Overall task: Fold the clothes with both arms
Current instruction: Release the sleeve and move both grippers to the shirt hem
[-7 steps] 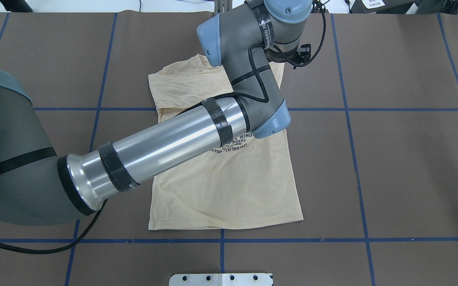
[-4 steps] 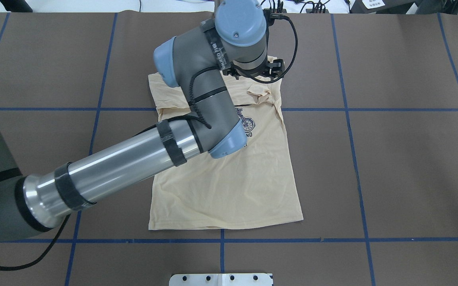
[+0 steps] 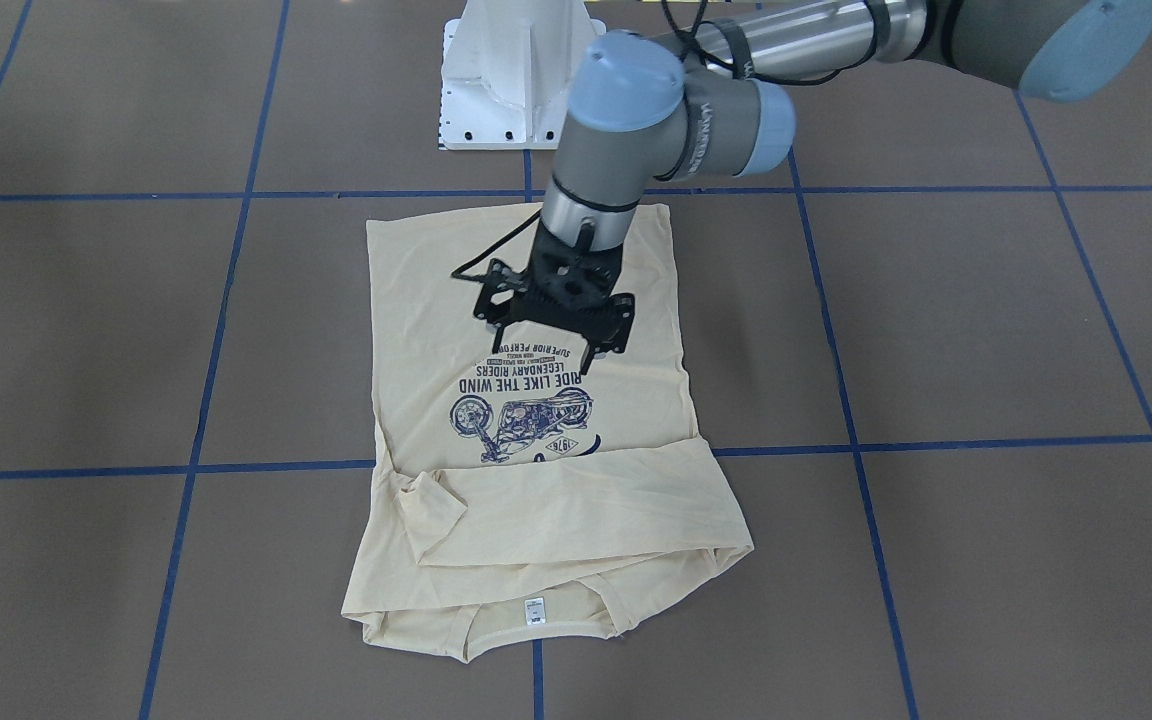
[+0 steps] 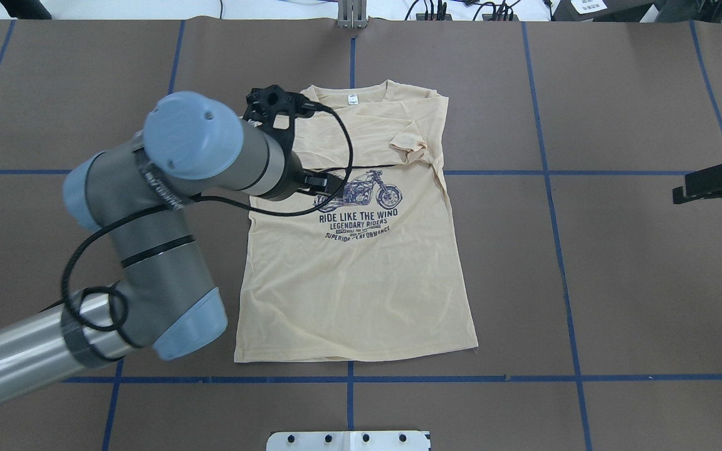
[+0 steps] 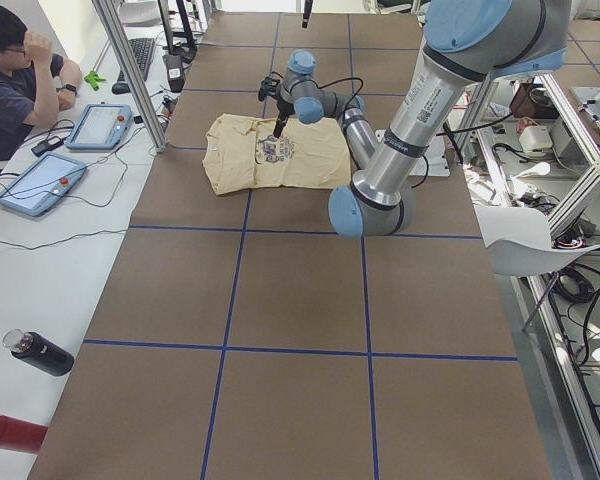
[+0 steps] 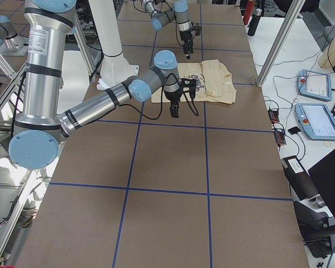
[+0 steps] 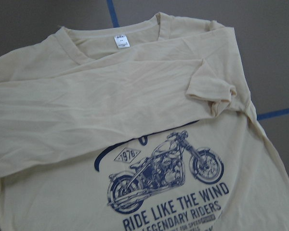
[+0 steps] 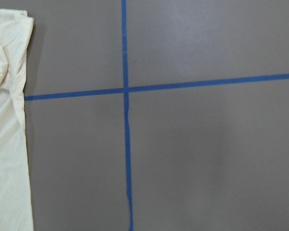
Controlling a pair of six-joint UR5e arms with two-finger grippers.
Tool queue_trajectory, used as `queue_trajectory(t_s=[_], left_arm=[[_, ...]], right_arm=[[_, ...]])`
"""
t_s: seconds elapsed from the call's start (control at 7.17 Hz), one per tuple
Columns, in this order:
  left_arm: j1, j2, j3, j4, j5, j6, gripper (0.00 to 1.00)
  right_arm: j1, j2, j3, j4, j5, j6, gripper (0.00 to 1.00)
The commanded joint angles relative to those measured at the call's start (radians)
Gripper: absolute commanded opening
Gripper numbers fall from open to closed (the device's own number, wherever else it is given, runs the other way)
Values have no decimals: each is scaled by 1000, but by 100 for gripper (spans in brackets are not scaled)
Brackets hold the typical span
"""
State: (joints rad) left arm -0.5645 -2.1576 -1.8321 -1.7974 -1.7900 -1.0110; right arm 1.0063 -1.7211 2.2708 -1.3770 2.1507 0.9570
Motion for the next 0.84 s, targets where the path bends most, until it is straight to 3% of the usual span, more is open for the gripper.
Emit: queue_trajectory(t_s=[0.0,0.28,0.42,0.7], left_arm=[[87,229,-200,1,61,-62,100],[211,339,-228,-89,136,-196,100],[268,434,-228,-199,193,-272,100],[363,455,-217,-217,266,-417,84]], right_arm=[[-279,-5,91,7,-186,280,100],[-588,-3,113,9,-500,524,100],[-676,0,113,9,-597,583,100],[-707,3,111,7,-634,586,100]])
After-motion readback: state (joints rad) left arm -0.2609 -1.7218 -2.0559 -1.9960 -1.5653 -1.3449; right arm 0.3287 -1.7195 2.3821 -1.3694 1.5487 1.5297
